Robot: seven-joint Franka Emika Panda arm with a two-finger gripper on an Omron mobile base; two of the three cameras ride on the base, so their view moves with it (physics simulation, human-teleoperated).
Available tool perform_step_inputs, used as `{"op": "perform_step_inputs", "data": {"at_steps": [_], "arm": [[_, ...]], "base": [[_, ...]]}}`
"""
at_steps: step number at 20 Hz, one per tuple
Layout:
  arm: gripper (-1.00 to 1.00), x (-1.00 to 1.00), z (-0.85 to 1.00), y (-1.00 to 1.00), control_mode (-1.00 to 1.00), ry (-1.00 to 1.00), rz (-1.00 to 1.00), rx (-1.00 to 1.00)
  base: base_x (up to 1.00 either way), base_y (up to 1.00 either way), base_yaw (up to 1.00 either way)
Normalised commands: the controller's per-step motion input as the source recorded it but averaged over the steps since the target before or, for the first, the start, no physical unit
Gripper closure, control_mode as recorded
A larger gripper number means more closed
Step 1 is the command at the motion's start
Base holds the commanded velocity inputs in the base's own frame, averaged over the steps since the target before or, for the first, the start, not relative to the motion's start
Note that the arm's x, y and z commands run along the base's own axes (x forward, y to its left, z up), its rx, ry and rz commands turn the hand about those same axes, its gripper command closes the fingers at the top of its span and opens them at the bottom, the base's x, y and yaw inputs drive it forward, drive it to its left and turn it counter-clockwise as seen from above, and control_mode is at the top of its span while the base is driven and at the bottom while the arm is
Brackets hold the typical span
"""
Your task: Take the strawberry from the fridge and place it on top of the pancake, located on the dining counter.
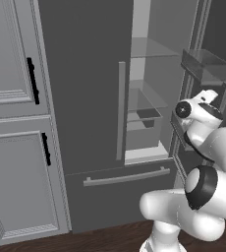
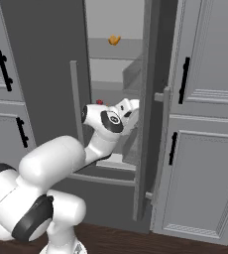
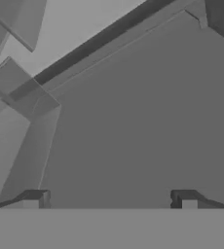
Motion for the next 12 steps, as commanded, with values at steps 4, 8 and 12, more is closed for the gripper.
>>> {"op": "perform_step_inputs", "data": {"at_steps": [4, 8, 12], "arm": [[-1.00, -0.04, 0.00, -0.51, -1.00, 0.00, -0.13, 0.00], [-1.00, 0.00, -0.03, -0.33, -1.00, 0.00, -0.05, 0.00], [-1.00, 0.00, -0.01, -0.38, -1.00, 0.00, -0.03, 0.02]], "base": [[0.00, 0.00, 0.00], [0.00, 0.00, 0.00], [0.00, 0.00, 0.00]]}}
